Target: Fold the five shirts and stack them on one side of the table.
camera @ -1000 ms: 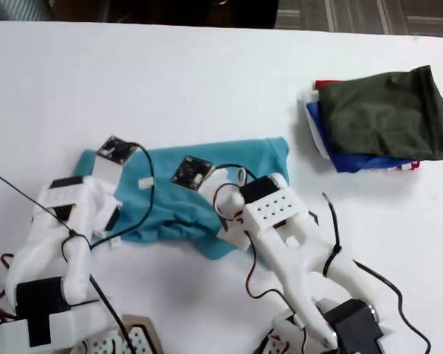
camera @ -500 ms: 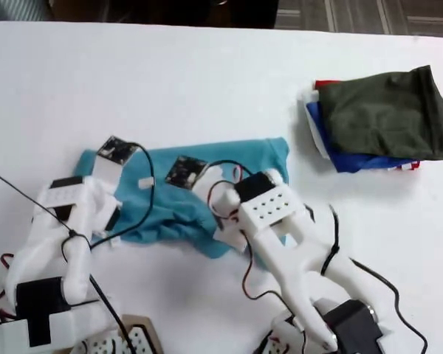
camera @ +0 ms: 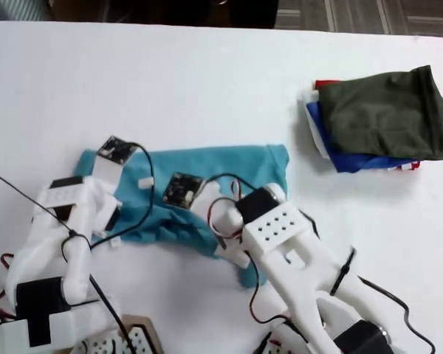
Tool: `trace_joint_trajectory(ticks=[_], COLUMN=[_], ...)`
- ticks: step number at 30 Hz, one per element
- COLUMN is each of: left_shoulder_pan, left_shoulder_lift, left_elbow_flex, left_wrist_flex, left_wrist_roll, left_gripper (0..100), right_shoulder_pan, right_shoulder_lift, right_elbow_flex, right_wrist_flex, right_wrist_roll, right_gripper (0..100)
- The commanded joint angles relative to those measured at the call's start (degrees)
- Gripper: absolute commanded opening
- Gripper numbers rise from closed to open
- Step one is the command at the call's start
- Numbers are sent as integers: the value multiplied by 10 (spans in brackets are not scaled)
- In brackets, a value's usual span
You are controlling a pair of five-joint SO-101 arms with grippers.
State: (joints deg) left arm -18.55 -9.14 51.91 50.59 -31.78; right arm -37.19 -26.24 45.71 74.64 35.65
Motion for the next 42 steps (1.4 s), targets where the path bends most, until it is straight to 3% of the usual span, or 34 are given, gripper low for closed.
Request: trace_joint_trajectory(ticks=[1,5,14,19,24,36,42], left_shoulder_pan=[8,8,8,8,8,8,8], left_shoulder_lift=[4,4,4,4,4,4,4], left_elbow_flex=[0,0,0,0,0,0,0], left_wrist_flex=[-19,-19,-19,-19,-19,-19,-19], left_wrist_roll=[1,1,1,1,1,1,1], left_gripper=[24,24,24,24,24,24,24], right_shoulder_pan=[-6,-3,-3,-2,-3,-8,-66], right_shoulder_lift=[2,14,17,18,14,-35,-53], right_elbow_flex=[60,63,-26,-31,-31,-84,-75], right_wrist_flex=[-91,-116,-52,-55,-53,35,61], right_wrist_roll=[0,0,0,0,0,0,-1], right_gripper=[19,25,30,116,14,19,19])
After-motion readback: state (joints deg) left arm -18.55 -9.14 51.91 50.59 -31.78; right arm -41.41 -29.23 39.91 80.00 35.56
